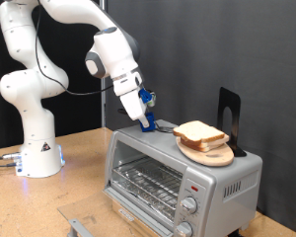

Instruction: Make a piece of toast with the oven

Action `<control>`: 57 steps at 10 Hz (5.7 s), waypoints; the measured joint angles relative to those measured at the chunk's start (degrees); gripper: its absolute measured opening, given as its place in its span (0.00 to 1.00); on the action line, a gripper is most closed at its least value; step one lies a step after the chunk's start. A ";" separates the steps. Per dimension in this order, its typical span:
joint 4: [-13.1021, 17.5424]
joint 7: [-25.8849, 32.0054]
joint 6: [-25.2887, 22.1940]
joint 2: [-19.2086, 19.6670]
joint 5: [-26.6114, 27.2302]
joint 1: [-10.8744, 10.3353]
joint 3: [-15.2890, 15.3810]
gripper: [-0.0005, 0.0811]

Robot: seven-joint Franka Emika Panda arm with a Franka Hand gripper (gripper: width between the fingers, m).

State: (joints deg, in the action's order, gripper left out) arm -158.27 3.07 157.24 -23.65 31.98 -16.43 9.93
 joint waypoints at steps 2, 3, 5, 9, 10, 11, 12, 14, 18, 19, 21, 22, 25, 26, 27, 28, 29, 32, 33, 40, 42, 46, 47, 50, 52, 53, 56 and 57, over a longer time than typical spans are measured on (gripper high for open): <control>0.00 -0.65 0.00 0.00 -0.09 0.06 0.25 0.60; 0.03 -1.46 -0.08 -0.01 -0.37 0.26 0.57 0.60; 1.16 -7.22 -5.11 -0.55 -5.11 2.64 2.33 0.60; 3.53 -13.12 -13.56 -1.02 -9.04 5.18 3.60 0.60; 4.29 -13.47 -15.45 -1.11 -8.83 5.28 3.34 0.60; 5.28 -13.50 -17.86 -1.47 -8.25 5.29 2.71 0.60; 6.36 -13.32 -20.19 -2.15 -7.20 5.28 1.74 0.60; 8.03 -12.95 -23.78 -4.15 -6.22 5.29 -0.48 0.60; 9.23 -12.87 -30.07 -6.90 -7.70 6.32 -2.65 0.61; 8.73 -13.10 -27.67 -6.93 -5.90 6.31 -2.66 0.61; 7.30 -13.06 -23.71 -8.10 -1.43 6.47 -4.17 0.61; 6.73 -12.90 -23.53 -9.20 -0.62 6.80 -5.65 0.61; 5.96 -9.28 -26.72 -11.68 -2.45 9.59 -10.54 0.61; 5.96 -7.87 -27.67 -11.96 -3.89 10.80 -11.97 0.61; 5.95 -6.71 -28.26 -11.99 -5.58 12.06 -13.11 0.61; 5.85 -5.72 -28.39 -11.98 -7.15 13.26 -13.97 0.61; 5.60 -4.60 -28.37 -11.97 -8.41 14.35 -14.75 0.61; 4.24 0.04 -26.05 -11.54 -9.99 16.25 -16.93 0.61; 3.80 1.21 -25.02 -11.05 -10.37 16.68 -17.30 0.61; 4.73 1.65 -25.02 -7.96 -12.37 16.90 -14.94 0.61; 6.44 0.56 -23.27 -5.13 -12.05 16.42 -13.07 0.61; 9.89 -0.45 -20.05 0.40 -9.34 15.31 -10.92 0.61; 10.64 -1.09 -18.77 1.68 -8.61 15.03 -10.28 0.61; 12.64 -3.50 -16.07 5.48 -8.43 14.69 -8.12 0.61; 13.46 -3.58 -15.80 7.08 -8.32 14.62 -7.29 0.61; 13.63 -3.52 -15.61 7.43 -7.62 14.44 -7.09 0.61; 13.71 -2.31 -15.91 7.27 -5.94 14.16 -7.15 0.61; 13.72 -1.78 -16.64 7.04 -5.85 14.17 -7.27 0.61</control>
State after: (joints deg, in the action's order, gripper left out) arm -144.55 1.29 140.60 -16.61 26.13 -2.25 2.66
